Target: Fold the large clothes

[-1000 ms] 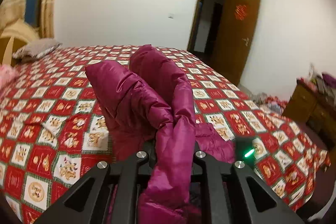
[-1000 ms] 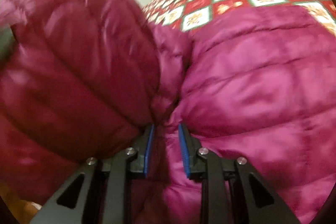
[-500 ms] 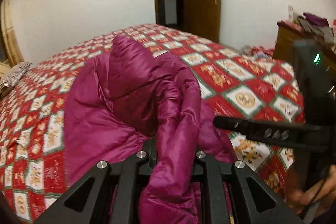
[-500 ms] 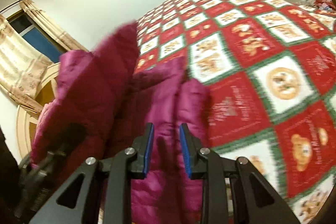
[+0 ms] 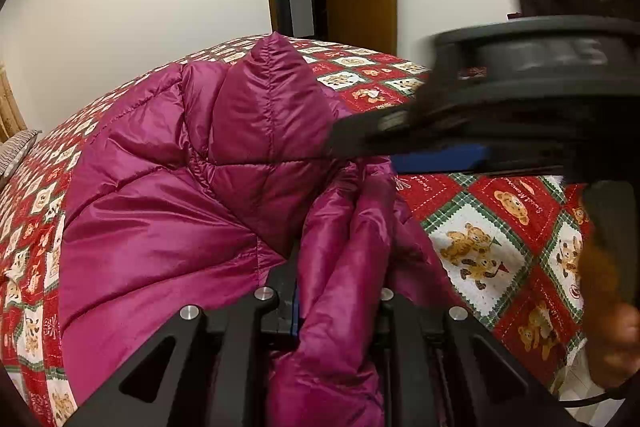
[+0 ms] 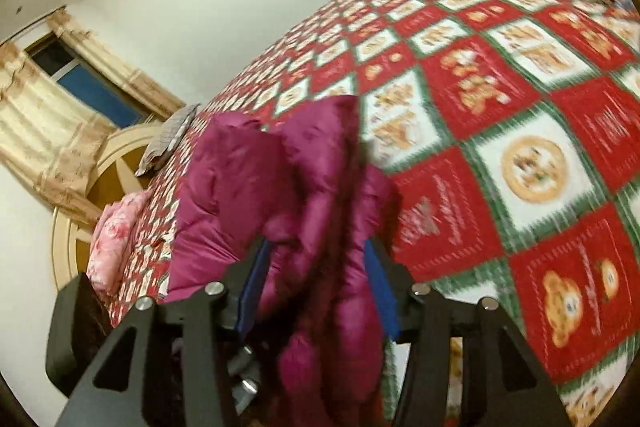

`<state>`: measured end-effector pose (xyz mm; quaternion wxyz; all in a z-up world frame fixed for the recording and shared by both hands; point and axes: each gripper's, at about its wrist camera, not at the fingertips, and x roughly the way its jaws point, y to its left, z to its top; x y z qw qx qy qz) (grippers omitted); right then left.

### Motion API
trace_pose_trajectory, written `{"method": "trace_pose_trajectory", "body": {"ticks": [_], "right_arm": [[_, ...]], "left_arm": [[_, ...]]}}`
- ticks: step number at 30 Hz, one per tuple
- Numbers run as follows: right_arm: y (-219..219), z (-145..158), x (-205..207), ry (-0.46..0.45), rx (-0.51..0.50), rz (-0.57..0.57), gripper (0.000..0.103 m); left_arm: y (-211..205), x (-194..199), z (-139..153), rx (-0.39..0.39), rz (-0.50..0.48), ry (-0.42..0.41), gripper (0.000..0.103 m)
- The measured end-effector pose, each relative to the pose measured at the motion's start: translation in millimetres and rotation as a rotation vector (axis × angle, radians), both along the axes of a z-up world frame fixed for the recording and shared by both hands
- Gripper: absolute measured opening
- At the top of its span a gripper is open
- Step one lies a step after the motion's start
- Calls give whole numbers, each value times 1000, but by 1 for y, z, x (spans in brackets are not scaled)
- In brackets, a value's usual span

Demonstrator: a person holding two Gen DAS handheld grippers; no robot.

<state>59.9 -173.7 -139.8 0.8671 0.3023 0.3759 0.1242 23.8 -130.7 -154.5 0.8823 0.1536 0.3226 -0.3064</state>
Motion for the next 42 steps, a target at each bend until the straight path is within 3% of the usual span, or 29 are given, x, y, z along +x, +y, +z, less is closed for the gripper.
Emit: {"method": "trace_pose_trajectory", "body": {"ticks": [2, 5, 8, 14, 17, 19, 21, 24, 26, 29, 34, 42], "right_arm": [[15, -4, 16, 34, -35, 69, 52], [32, -12, 27, 75, -139, 112, 30], [30, -18, 32, 102, -143, 97, 26], [22, -26, 28, 112, -131, 97, 25], [22, -27, 26, 109, -131, 94, 25], [19, -29, 24, 109, -125, 92, 25], [18, -30, 21, 110, -124, 89, 25], [17, -30, 19, 113, -115, 83, 25], [18, -30, 18, 110, -120, 82, 25], [19, -31, 14, 104, -128, 86, 25], [11, -39, 13, 98, -88, 86, 23], [8, -34, 10, 109, -120, 88, 24]], "left_arm": [[2, -4, 2, 1, -18, 1, 29], [6, -12, 9, -3, -63, 36, 48], [17, -30, 22, -13, -104, 25, 58], [64, -63, 49, -52, -175, 18, 63], [92, -52, 68, -156, -128, 44, 63], [113, -25, 84, -244, -32, 41, 64], [127, 12, 90, -276, 97, 32, 65], [128, 60, 79, -266, 222, 81, 65], [116, 85, 61, -217, 270, 122, 65], [97, 85, 33, -173, 294, 162, 65], [82, 79, 18, -80, 318, 78, 68], [75, 81, 2, -49, 330, 39, 73]]}}
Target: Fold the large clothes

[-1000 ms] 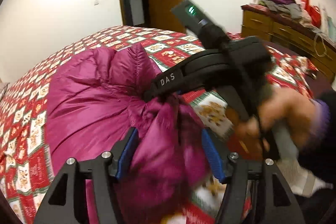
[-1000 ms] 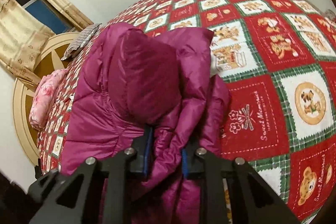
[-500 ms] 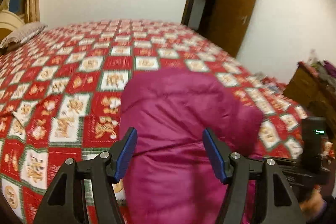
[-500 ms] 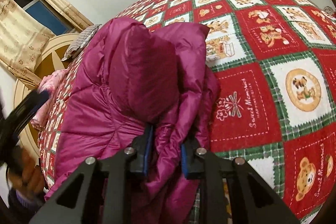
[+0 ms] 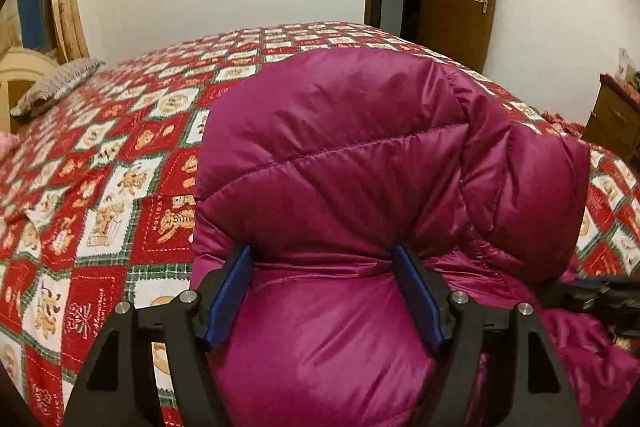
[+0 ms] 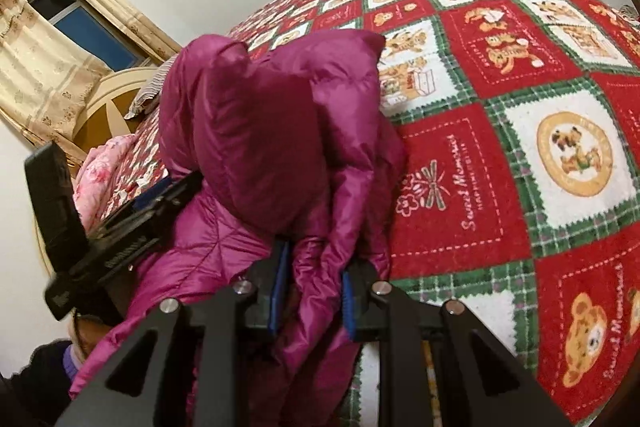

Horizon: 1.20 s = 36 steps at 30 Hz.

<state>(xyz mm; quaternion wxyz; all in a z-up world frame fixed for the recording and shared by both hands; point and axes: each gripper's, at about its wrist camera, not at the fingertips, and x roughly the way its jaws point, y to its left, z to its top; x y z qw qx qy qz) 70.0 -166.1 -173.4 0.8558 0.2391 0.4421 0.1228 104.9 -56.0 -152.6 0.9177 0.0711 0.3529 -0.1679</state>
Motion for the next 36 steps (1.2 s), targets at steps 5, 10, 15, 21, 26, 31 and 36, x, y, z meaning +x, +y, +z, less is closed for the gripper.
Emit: {"method": "trace_pose_trajectory", "body": {"ticks": [5, 10, 15, 21, 26, 31, 36], "right_arm": [[0, 56, -8, -60, -137, -35, 28], [18, 114, 30, -96, -143, -84, 32], [48, 92, 74, -53, -107, -122, 28], [38, 34, 83, -14, -231, -249, 18], [30, 16, 81, -43, -276, -218, 16], [36, 9, 85, -59, -336, -195, 16], [35, 6, 86, -60, -362, -174, 16]], "left_arm": [[1, -4, 1, 2, 16, -26, 73], [-1, -4, 2, 16, 26, -31, 73], [1, -7, 3, 15, 30, -31, 73], [13, -2, 11, -55, -8, 28, 73], [32, 16, 43, -152, 18, 59, 74], [14, 74, 39, -52, 80, 96, 74], [-4, 106, 11, 30, 121, 132, 86]]}}
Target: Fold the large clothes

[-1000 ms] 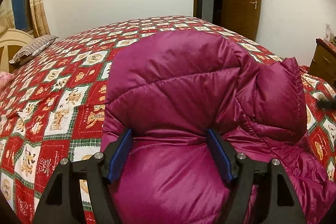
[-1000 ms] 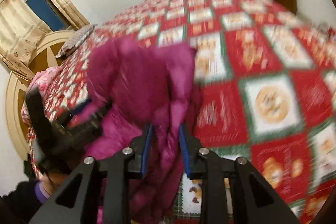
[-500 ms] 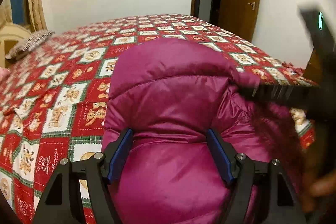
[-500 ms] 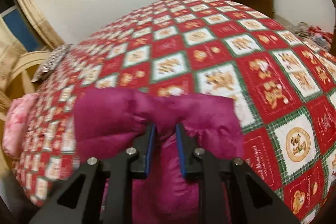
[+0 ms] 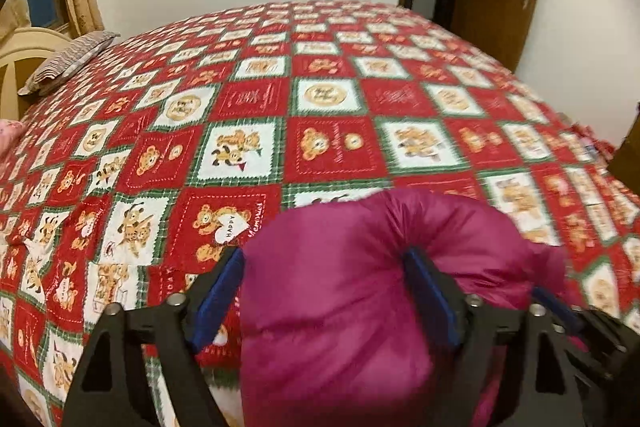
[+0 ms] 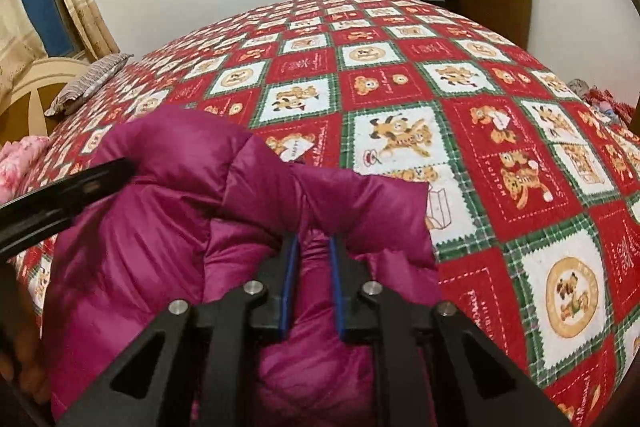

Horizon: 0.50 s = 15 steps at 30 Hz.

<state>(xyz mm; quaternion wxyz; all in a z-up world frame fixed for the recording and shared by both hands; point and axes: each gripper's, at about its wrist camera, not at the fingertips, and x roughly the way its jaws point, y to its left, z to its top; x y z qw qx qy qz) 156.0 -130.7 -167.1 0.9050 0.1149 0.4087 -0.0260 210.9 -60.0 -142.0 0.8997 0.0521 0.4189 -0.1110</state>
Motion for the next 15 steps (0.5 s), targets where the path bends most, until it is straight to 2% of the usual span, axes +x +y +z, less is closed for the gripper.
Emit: {"method": "trace_pose_trajectory", "body": {"ticks": [4, 9, 15], "right_arm": [[-8, -5, 6, 0, 38, 13, 16], [-18, -12, 7, -14, 120, 10, 16], [-15, -10, 7, -12, 97, 4, 16]], "left_arm": [[1, 8, -15, -8, 41, 27, 89], [-7, 12, -24, 33, 60, 13, 91], [-10, 14, -28, 57, 62, 6, 91]]}}
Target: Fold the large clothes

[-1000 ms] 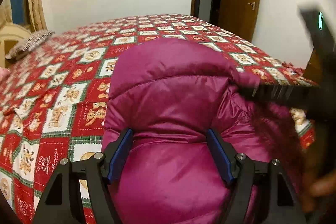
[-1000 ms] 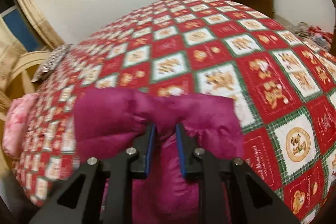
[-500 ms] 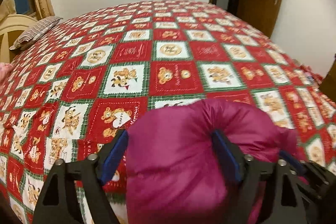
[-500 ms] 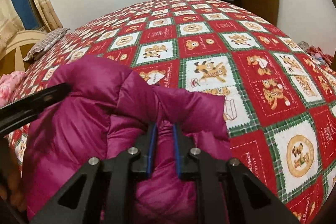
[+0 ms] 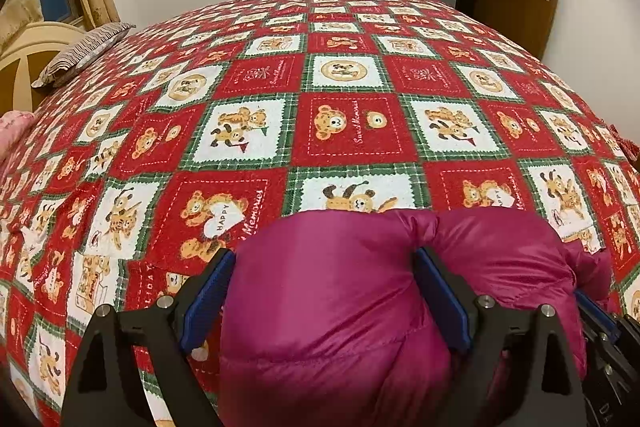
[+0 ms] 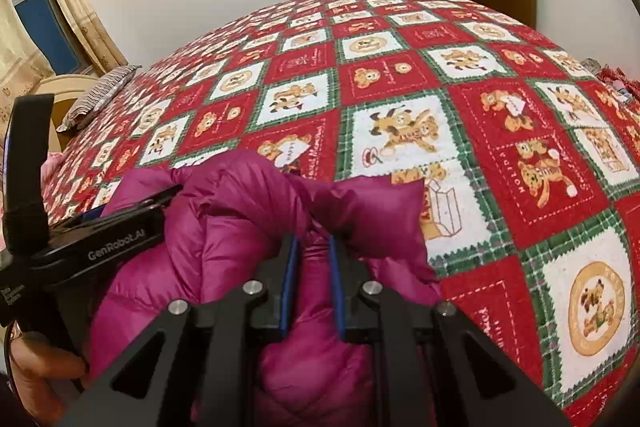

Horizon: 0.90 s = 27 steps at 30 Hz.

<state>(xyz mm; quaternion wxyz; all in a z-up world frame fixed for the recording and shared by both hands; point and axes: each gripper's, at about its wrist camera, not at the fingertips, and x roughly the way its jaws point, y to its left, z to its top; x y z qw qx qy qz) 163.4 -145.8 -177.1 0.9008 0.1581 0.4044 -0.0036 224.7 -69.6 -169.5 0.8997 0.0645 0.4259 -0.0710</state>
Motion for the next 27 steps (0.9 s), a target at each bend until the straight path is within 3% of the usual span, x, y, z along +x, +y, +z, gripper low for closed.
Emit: {"method": "trace_pose_trajectory", "body": {"ticks": [10, 16, 18, 22, 27], "right_arm": [[-3, -4, 7, 6, 10, 1, 16], [-3, 4, 2, 31, -5, 18, 16], [-3, 16, -8, 31, -18, 26, 18], [2, 50, -44, -56, -29, 38, 24], [30, 65, -55, -97, -22, 117, 24]], "left_arm": [[5, 6, -4, -43, 9, 23, 92], [31, 1, 11, -171, -27, 100, 91], [46, -11, 25, -189, -36, 86, 91], [75, -50, 47, -159, -51, 3, 91], [81, -80, 43, -157, -50, -13, 91]]}}
